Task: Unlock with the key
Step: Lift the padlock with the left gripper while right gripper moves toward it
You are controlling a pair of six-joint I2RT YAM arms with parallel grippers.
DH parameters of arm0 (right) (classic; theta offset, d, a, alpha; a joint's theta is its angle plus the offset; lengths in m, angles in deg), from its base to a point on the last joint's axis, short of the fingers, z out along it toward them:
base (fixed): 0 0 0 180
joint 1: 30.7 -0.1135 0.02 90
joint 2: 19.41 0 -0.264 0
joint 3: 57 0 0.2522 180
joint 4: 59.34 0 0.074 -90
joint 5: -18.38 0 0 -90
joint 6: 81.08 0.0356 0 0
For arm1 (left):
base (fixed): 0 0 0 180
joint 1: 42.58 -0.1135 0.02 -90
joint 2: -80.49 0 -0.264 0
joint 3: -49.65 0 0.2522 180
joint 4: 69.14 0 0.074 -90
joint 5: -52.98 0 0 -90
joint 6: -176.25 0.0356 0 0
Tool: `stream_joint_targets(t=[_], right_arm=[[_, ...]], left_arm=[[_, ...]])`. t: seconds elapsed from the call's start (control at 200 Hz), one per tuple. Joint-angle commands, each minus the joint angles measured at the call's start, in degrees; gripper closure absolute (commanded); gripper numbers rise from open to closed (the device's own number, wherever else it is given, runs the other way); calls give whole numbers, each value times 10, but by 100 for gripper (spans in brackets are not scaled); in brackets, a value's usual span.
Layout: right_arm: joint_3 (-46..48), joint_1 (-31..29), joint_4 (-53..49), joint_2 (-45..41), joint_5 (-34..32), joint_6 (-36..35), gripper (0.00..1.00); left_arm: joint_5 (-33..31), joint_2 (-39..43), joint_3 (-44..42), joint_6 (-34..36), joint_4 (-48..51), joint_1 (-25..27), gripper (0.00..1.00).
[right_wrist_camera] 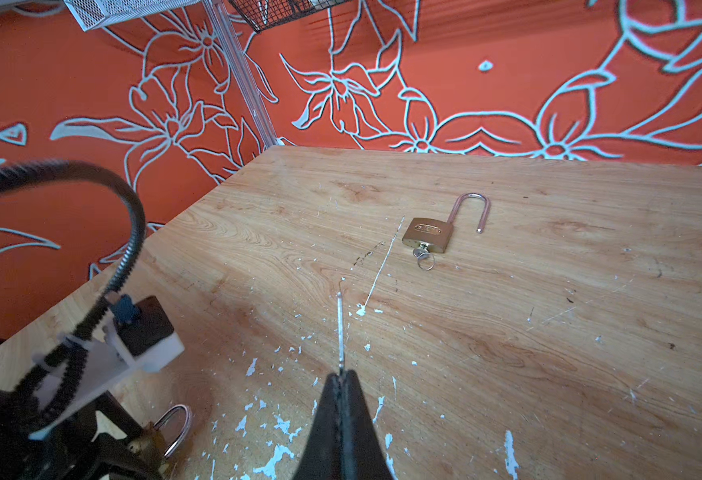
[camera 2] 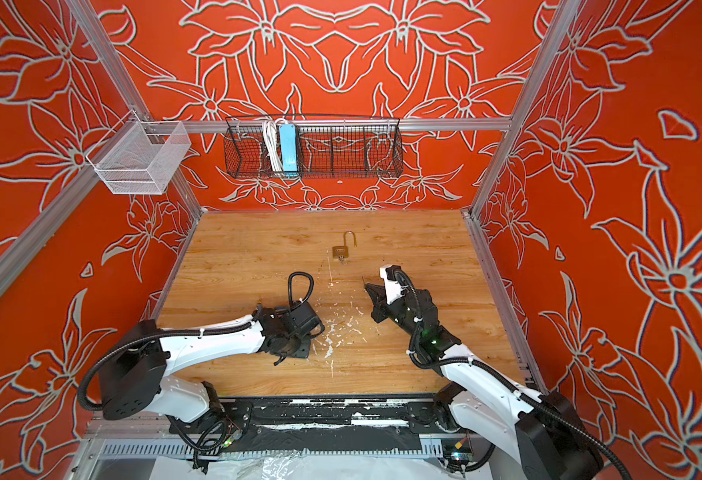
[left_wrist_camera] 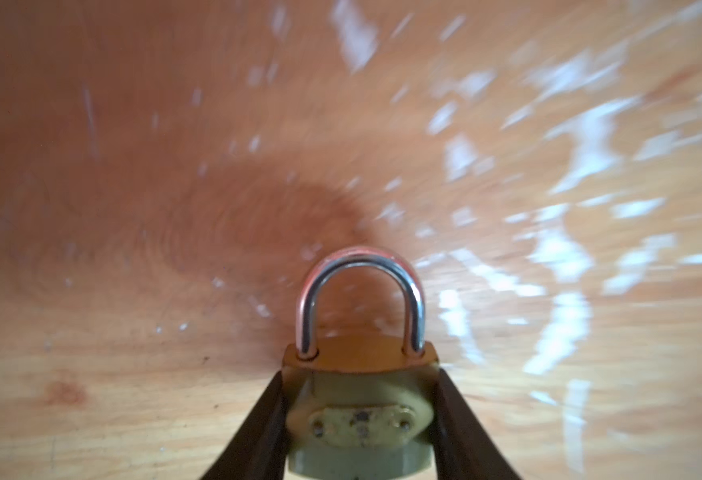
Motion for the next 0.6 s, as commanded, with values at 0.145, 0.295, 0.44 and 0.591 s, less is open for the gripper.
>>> stream_joint_targets(t=[0.145,0.295,0.44,0.591], right_arm=[[-6,2,16,18,0,-12,100],[-9,2,26,38,12,-15,100],[-12,2,41,68,27,-15,100],[-25,0,40,93,56,-24,100]], left_arm=[[-54,89,47,175,-241,-65,79],[4,85,-3,98,-358,-127,97],[15,52,-73,79,-486,-131,100],[70,17,-67,118,-466,-131,100]])
